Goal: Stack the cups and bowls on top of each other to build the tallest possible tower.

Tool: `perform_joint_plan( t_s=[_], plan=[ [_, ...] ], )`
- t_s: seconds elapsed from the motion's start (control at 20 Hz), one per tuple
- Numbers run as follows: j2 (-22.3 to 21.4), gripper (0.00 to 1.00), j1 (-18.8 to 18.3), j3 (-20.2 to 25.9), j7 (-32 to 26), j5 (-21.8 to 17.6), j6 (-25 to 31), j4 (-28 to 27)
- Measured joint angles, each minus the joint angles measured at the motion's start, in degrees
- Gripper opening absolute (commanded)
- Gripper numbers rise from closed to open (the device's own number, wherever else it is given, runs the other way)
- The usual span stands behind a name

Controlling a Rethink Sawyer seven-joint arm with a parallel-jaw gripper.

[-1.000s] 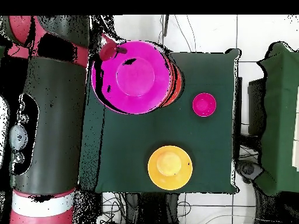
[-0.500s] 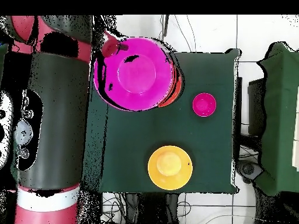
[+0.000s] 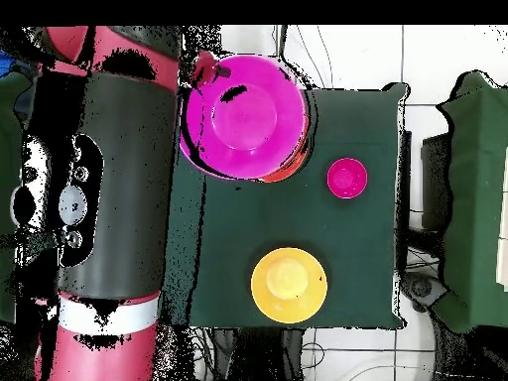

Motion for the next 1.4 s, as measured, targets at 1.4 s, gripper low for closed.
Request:
perform_joint_plan(
  t_s=[1.4],
  plan=[
    [3.61,0.00,-3.44,0.98,0.00,0.56,0.00,-3.38]
  ],
)
